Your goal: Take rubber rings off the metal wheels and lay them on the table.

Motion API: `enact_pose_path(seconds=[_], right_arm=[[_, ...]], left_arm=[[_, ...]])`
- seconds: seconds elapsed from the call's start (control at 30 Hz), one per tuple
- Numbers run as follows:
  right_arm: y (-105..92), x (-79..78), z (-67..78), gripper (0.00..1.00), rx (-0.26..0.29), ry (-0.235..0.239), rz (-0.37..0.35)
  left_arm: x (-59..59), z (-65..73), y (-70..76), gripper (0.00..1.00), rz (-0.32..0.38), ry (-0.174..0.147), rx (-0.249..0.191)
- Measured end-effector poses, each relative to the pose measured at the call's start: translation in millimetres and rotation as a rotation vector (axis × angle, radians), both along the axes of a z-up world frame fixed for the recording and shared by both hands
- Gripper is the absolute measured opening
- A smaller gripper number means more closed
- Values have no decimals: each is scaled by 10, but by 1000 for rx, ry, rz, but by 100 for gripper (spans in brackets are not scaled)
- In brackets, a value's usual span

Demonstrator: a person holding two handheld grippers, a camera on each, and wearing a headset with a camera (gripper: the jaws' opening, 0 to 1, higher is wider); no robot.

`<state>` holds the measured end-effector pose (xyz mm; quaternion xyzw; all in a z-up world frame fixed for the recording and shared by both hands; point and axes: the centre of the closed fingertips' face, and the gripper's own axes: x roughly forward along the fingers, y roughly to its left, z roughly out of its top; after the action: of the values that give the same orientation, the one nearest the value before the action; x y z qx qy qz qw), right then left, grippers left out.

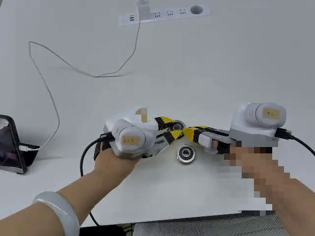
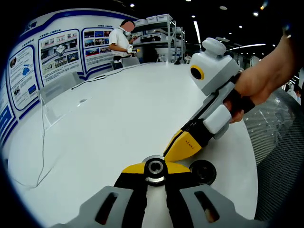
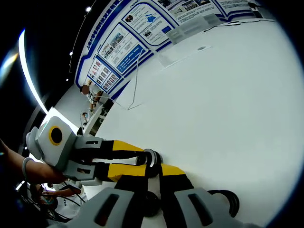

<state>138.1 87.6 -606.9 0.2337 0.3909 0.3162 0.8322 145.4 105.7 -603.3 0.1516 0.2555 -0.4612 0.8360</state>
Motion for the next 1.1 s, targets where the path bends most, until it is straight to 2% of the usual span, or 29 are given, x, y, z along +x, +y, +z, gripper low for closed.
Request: enact_pose_path(seconds=[0.13, 0.5, 0.9, 1.1], right_arm=[[0, 9, -6, 11, 11, 9, -13], [-14, 4, -30, 13, 86, 69, -67], [-8, 2, -33, 13, 115, 93, -79], [-14, 7, -71, 13, 192, 149, -95]], left_arm=[[1, 0, -2, 14, 0, 0, -1], [0, 3, -5, 14, 3, 2, -5], [-4, 4, -6, 14, 4, 2, -3], [-1, -2, -2, 14, 8, 4, -5]])
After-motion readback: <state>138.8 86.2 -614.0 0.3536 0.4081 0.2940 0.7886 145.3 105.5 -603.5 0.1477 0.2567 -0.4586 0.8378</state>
